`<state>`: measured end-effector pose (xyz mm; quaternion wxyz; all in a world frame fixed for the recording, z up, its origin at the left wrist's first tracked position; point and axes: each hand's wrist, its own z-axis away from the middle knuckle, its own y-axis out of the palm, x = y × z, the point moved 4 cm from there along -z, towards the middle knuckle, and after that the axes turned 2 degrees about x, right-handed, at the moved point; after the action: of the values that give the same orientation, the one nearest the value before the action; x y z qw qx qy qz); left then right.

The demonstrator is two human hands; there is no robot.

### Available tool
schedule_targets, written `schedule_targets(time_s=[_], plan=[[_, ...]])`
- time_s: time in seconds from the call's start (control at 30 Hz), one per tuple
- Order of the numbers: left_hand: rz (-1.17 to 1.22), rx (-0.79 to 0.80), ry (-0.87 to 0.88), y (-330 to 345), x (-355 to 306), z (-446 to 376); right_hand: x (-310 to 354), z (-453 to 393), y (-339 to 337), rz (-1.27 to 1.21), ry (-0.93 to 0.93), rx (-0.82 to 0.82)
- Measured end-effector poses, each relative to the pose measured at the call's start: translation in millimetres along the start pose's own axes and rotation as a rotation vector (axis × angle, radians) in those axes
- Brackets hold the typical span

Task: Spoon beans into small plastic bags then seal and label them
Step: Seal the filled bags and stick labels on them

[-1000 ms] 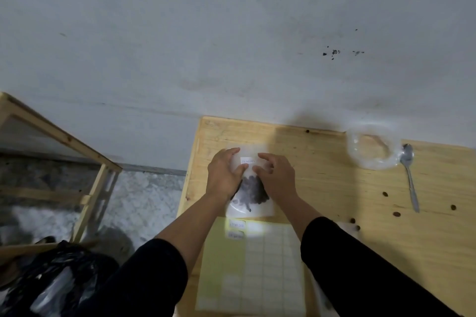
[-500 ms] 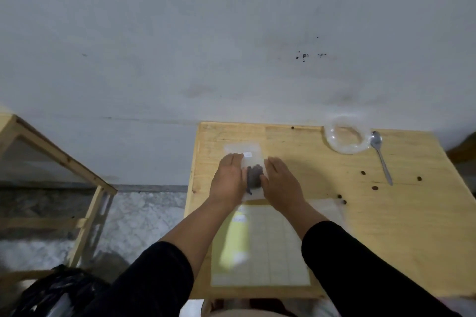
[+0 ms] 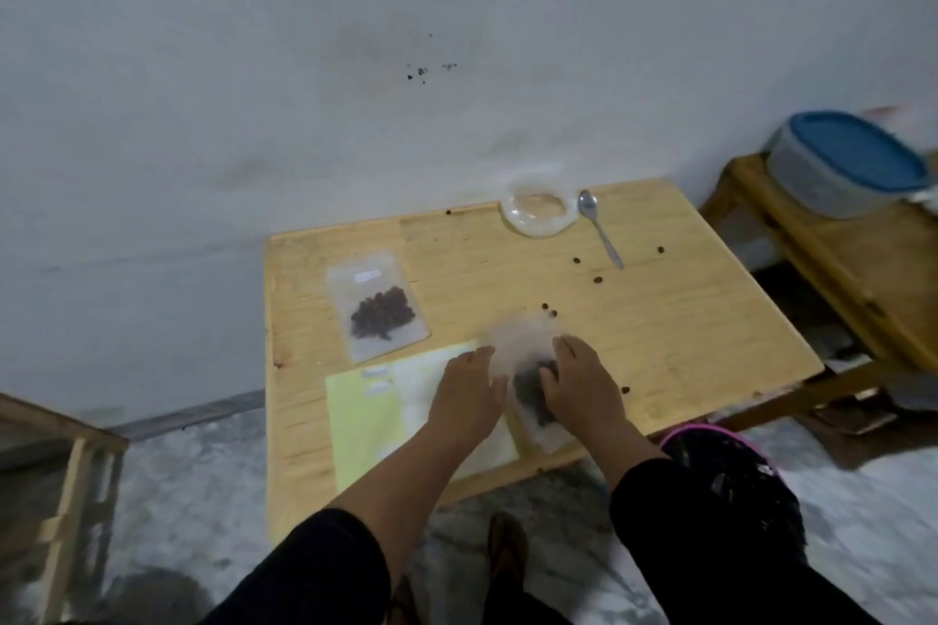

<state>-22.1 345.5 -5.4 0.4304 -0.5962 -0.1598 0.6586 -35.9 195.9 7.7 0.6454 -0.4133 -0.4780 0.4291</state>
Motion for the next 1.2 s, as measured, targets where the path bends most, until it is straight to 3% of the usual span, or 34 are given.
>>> schedule_targets(time_s=[0.17,0.43,0.73,0.87,1.2], plan=[[0.038,0.033,-0.078,22,-13,-2,-29,4,9,-0.049,0.031,0.036],[0.177,-0.089,-0.260,26,-20,-10,-39,-4,10,-0.129,0.013,0.039],[0.317,-0.163,-0.253,17,-21,-12,-36,-7,4,-0.287,0.055,0.024],[0.551,-0.153,-0.274,7,-11,-11,-27,-8,-6,-0.349,0.020,-0.035],[0.765,-0.247,-0.231,-52,33,18,47,-6,-18,-0.662,-0.002,0.002]])
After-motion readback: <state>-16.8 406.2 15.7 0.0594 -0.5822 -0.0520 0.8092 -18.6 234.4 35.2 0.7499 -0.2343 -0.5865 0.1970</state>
